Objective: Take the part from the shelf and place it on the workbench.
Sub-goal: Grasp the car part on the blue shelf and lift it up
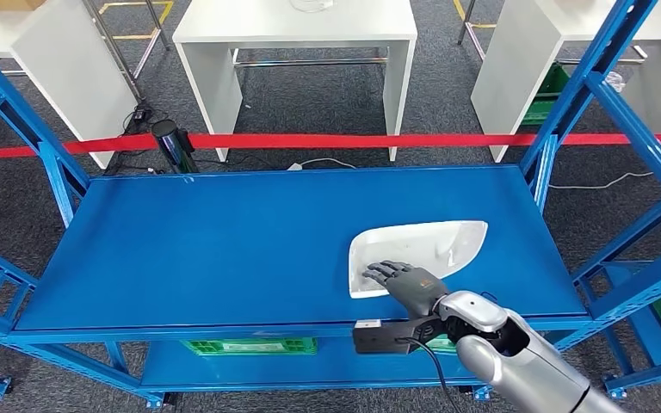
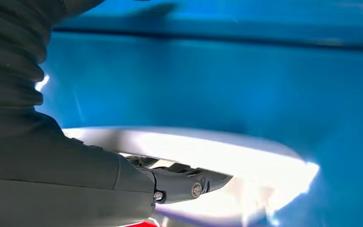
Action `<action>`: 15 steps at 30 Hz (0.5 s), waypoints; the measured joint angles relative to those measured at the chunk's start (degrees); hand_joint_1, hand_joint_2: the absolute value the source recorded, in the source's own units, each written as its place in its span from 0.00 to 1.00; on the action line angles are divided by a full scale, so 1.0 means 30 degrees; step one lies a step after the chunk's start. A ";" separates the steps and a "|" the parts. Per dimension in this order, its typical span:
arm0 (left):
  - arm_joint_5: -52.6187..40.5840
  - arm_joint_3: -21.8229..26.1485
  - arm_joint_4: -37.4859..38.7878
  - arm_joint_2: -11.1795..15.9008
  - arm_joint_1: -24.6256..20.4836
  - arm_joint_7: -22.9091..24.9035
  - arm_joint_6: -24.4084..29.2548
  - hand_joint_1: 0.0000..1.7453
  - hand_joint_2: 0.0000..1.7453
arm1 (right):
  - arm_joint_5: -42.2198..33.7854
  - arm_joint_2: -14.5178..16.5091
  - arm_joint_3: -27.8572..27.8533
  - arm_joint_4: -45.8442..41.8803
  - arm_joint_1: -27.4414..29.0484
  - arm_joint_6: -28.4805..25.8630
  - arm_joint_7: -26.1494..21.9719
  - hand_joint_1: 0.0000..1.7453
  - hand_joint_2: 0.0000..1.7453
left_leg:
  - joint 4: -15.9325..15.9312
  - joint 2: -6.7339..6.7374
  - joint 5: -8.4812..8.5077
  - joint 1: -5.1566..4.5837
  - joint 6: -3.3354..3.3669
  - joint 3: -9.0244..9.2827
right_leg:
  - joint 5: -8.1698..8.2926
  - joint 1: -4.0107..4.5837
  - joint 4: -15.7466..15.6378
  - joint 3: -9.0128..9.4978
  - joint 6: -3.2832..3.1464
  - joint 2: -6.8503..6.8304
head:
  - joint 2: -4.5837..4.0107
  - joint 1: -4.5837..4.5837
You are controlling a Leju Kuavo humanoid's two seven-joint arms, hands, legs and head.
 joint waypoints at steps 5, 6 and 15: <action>-0.0047 0.0005 0.0000 -0.0005 -0.0007 0.0005 0.0000 0.00 0.00 | 0.0073 -0.0353 0.0106 0.0000 0.0301 0.0004 0.0047 0.00 1.00 | 0.0000 0.0008 -0.0001 -0.0001 0.0001 0.0004 | 0.0000 -0.0001 -0.0003 0.0001 0.0001 0.0004 | 0.0000 0.0000; -0.0060 0.0005 0.0000 -0.0005 -0.0010 0.0005 0.0000 0.00 0.00 | 0.0079 -0.0390 0.0111 0.0000 0.0311 0.0004 0.0049 0.00 1.00 | 0.0001 0.0009 -0.0001 0.0000 0.0001 0.0006 | 0.0000 -0.0002 -0.0003 0.0003 0.0001 0.0005 | 0.0000 0.0000; -0.0288 0.0005 0.0000 -0.0013 -0.0049 0.0027 -0.0124 0.00 0.00 | 0.0244 -0.0752 0.0089 -0.0022 0.0583 -0.0211 0.0346 1.00 1.00 | 0.0000 0.0012 -0.0015 0.0000 0.0021 0.0067 | -0.0005 0.0000 -0.0014 0.0068 0.0005 0.0007 | 0.0000 0.0000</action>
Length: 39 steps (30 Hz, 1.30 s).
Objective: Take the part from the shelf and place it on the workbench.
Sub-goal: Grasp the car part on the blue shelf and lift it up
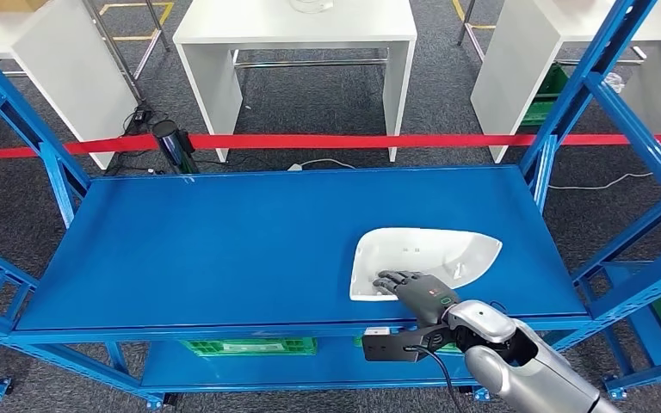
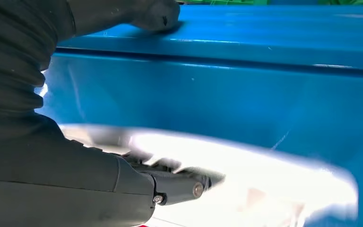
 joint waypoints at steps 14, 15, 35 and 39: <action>0.0520 0.0313 0.0000 -0.0089 0.0007 -0.0681 0.0113 0.00 1.00 | 0.0397 0.0082 -0.0147 -0.0064 0.0272 -0.0575 0.0095 1.00 1.00 | -0.0008 0.0137 -0.0062 0.0000 0.0043 0.0202 | 0.0002 0.0006 -0.0036 0.0223 0.0066 0.0123 | 0.0000 0.0000; 0.0628 0.0409 0.0000 -0.0098 0.0009 -0.0823 0.0160 0.00 1.00 | 0.0431 0.0086 -0.0191 -0.0064 0.0326 -0.0617 0.0098 1.00 1.00 | -0.0007 0.0137 -0.0048 0.0000 0.0038 0.0228 | 0.0018 0.0006 -0.0036 0.0229 0.0074 0.0126 | 0.0000 0.0000; 0.0932 0.0927 0.0000 -0.0160 0.0000 -0.1048 0.0131 0.00 1.00 | 0.0484 0.0155 -0.0433 -0.0071 0.0487 -0.0747 0.0066 1.00 1.00 | -0.0005 0.0140 -0.0036 0.0000 0.0036 0.0263 | 0.0042 0.0007 -0.0054 0.0259 0.0091 0.0135 | 0.0000 0.0000; 0.1151 0.1129 -0.0004 -0.0160 -0.0002 -0.1035 0.0160 0.00 1.00 | 0.0492 0.0159 -0.0446 -0.0082 0.0504 -0.0752 0.0044 1.00 1.00 | -0.0005 0.0140 -0.0037 0.0000 0.0036 0.0264 | 0.0041 0.0007 -0.0058 0.0258 0.0090 0.0136 | 0.0000 0.0000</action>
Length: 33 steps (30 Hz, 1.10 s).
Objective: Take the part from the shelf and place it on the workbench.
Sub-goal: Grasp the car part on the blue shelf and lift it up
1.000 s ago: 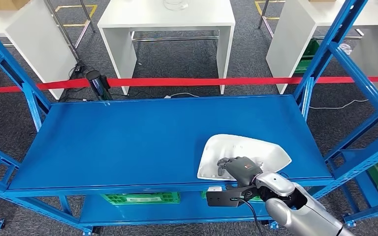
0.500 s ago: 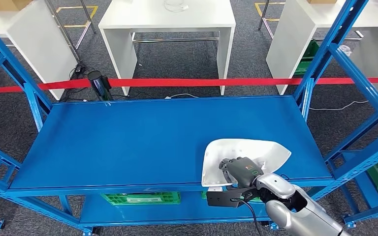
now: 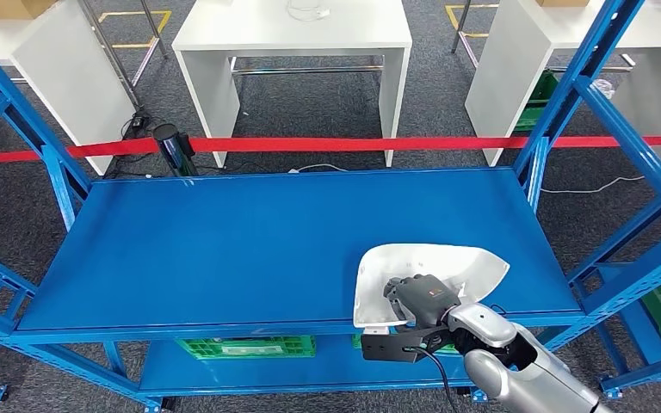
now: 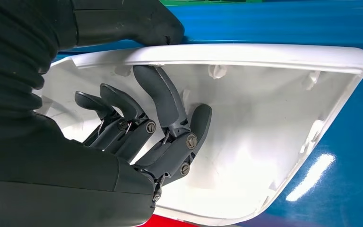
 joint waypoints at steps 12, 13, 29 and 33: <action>0.0031 0.0246 -0.0003 0.0000 0.0000 0.0024 0.0022 0.00 1.00 | 0.0000 0.0011 -0.0113 -0.0006 0.0085 -0.0009 -0.0007 1.00 1.00 | 0.0000 -0.0001 0.0000 0.0000 0.0000 -0.0001 | 0.0000 0.0001 -0.0002 0.0003 0.0000 -0.0001 | 0.0000 0.0000; 0.0031 0.0248 -0.0004 0.0000 0.0000 0.0024 0.0022 0.00 1.00 | 0.0000 0.0013 -0.0120 -0.0006 0.0090 -0.0009 -0.0007 1.00 1.00 | 0.0000 -0.0001 0.0000 0.0000 0.0000 0.0000 | 0.0000 0.0001 -0.0002 0.0003 0.0000 -0.0001 | 0.0000 0.0000; 0.0053 0.0261 -0.0022 0.0000 -0.0001 0.0051 0.0202 0.00 1.00 | 0.0033 0.0029 -0.0195 -0.0022 0.0171 -0.0068 -0.0004 1.00 1.00 | 0.0000 -0.0001 -0.0001 0.0000 0.0001 0.0001 | 0.0000 0.0001 -0.0006 0.0005 0.0000 -0.0002 | 0.0000 0.0000; 0.0113 0.0368 -0.0018 0.0000 -0.0006 -0.0064 0.0279 0.00 1.00 | 0.0302 0.0129 -0.0411 -0.0117 0.0460 -0.0909 0.0309 1.00 1.00 | -0.0001 -0.0003 -0.0001 0.0001 0.0001 -0.0005 | 0.0000 0.0002 -0.0007 0.0009 0.0000 -0.0003 | 0.0002 0.0000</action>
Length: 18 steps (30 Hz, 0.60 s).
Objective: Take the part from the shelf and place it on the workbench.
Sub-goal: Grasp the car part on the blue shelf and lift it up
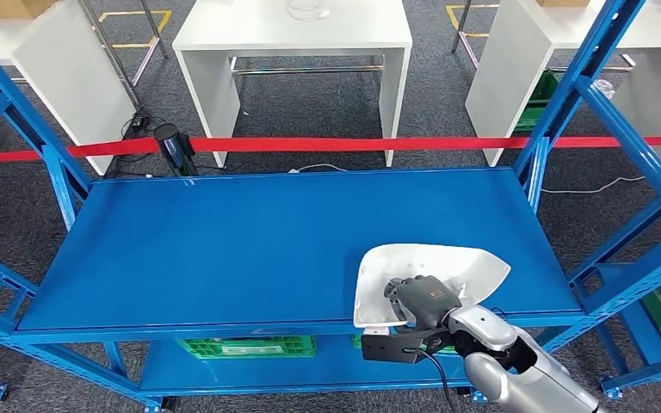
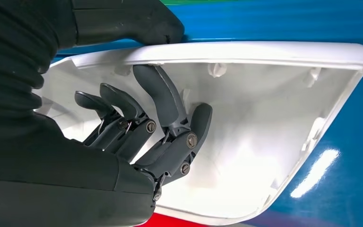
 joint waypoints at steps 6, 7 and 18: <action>-0.0013 0.0199 -0.0002 -0.0009 0.0018 -0.0137 -0.0011 0.00 1.00 | 0.1620 0.0926 -0.1807 -0.0677 0.1300 -0.4530 0.0405 1.00 1.00 | -0.0003 -0.0002 0.0010 -0.0005 -0.0001 -0.0217 | 0.0015 0.0011 0.0000 -0.0082 0.0011 0.0000 | -0.0002 -0.0004; -0.0033 0.0206 -0.0004 -0.0015 0.0014 -0.0175 -0.0016 0.00 1.00 | 0.2033 0.1114 -0.2334 -0.0892 0.1274 -0.5511 0.0253 1.00 1.00 | -0.0002 0.0000 0.0023 -0.0007 0.0004 -0.0218 | 0.0025 0.0010 0.0001 -0.0096 0.0014 0.0001 | -0.0002 -0.0004; 0.0129 0.0455 -0.0002 -0.0038 0.0029 -0.0612 -0.0202 0.00 0.50 | 0.2385 0.2759 -0.4259 -0.1454 -0.0745 -0.5853 -0.0119 0.00 0.00 | -0.0001 -0.0064 0.0114 -0.0003 -0.0018 -0.0210 | 0.0085 0.0013 0.0004 -0.0192 -0.0014 -0.0045 | 0.0000 0.0000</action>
